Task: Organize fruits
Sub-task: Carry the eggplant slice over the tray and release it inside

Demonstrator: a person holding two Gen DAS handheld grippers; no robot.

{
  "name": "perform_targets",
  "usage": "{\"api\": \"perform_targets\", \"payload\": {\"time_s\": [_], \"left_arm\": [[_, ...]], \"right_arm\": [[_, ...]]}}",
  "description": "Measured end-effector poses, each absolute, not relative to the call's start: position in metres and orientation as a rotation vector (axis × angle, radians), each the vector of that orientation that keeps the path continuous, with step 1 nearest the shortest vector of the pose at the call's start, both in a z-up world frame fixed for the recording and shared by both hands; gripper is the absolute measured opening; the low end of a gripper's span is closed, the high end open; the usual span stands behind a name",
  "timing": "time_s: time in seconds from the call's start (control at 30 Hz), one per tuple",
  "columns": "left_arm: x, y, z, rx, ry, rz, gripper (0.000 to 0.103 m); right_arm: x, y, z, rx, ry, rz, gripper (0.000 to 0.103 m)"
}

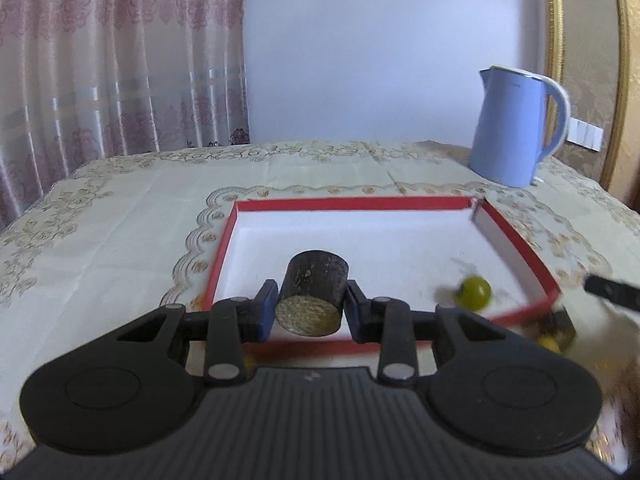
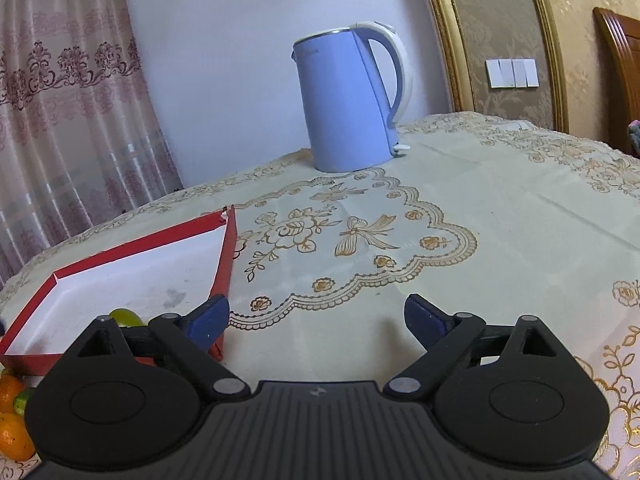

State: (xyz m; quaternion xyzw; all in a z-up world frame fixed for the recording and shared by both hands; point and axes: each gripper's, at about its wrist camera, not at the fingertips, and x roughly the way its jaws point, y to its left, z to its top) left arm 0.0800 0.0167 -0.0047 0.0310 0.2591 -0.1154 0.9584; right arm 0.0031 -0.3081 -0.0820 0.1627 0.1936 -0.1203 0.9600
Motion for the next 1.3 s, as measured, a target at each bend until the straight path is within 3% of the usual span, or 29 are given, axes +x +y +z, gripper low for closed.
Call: {"api": "perform_targets", "payload": {"time_s": [0.43, 0.8, 1.03, 1.3], "left_arm": [[0.170, -0.006, -0.033, 0.094, 0.637, -0.153, 0.032], [0.189, -0.011, -0.041, 0.107, 0.680, -0.128, 0.033], [0.187, -0.011, -0.039, 0.114, 0.665, -0.108, 0.052], [0.178, -0.012, -0.036, 0.123, 0.624, -0.102, 0.056]], "right_arm": [[0.007, -0.307, -0.083, 0.321, 0.423, -0.245, 0.097], [0.011, -0.307, -0.084, 0.313, 0.440, -0.243, 0.097], [0.012, -0.307, -0.084, 0.311, 0.443, -0.243, 0.097], [0.012, -0.307, -0.085, 0.312, 0.447, -0.242, 0.097]]}}
